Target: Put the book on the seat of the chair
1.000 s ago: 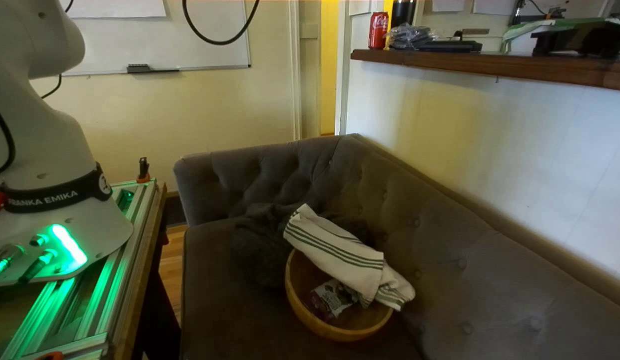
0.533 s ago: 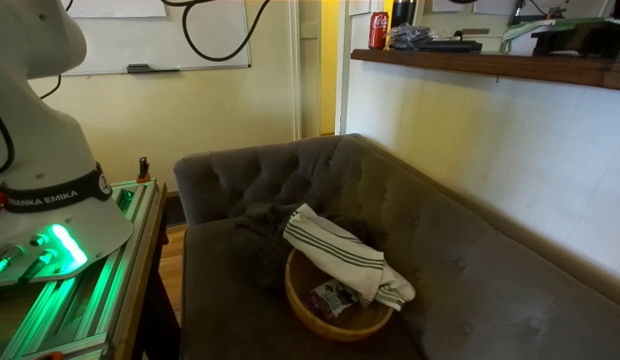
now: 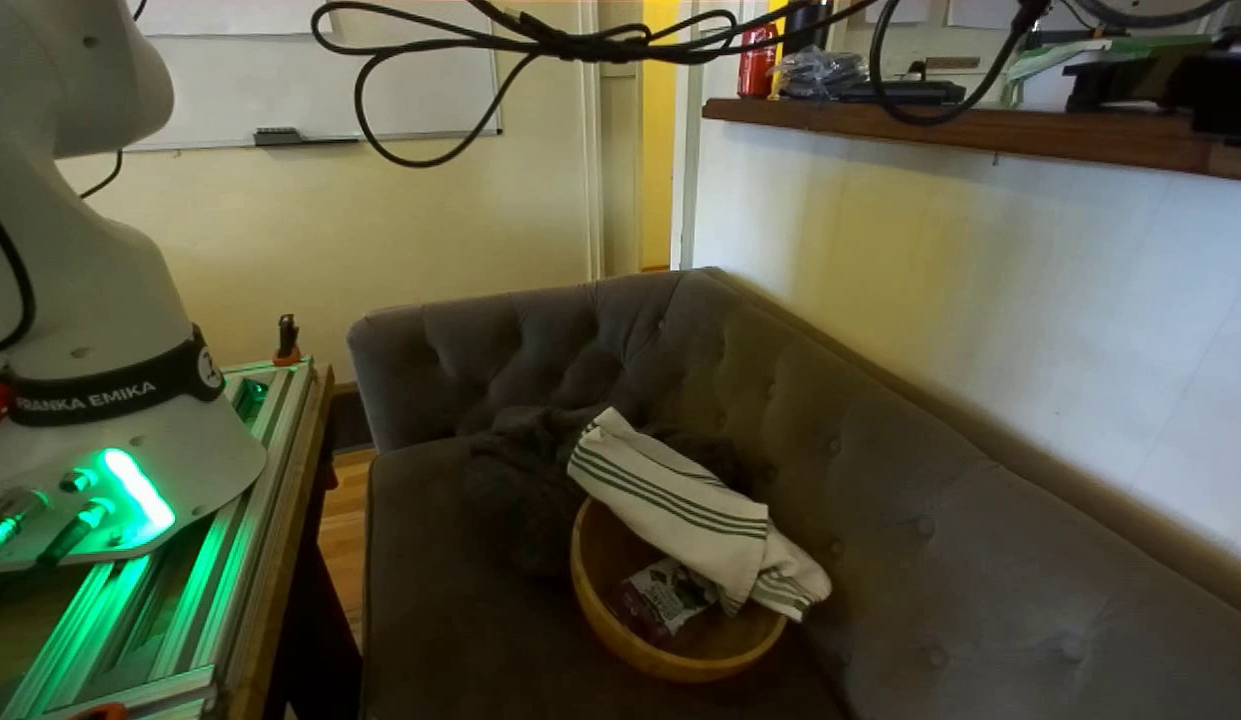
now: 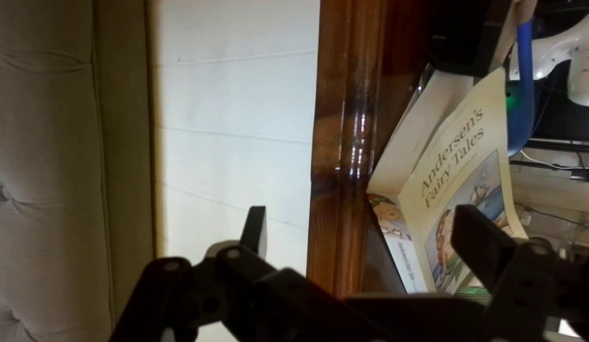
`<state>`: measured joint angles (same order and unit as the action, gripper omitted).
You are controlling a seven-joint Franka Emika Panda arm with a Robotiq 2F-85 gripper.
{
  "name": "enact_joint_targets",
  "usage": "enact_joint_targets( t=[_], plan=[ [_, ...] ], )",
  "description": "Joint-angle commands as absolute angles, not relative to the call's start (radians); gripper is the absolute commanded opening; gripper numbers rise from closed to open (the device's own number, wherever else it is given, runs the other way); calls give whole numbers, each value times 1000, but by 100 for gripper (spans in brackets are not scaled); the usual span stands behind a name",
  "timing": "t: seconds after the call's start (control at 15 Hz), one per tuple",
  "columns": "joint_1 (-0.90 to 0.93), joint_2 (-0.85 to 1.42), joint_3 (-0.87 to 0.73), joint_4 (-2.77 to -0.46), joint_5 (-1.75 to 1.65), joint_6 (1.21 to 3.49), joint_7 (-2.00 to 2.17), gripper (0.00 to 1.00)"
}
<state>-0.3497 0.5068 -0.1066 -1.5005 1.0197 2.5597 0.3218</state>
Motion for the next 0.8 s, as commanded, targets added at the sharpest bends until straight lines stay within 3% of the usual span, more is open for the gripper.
enact_joint_targets(
  t=[0.0,0.73],
  plan=[
    [-346,564,-77,-1431,1118,2648,230,100],
    [-352,681,-2,-1279,1149,2760,214,100]
  ],
)
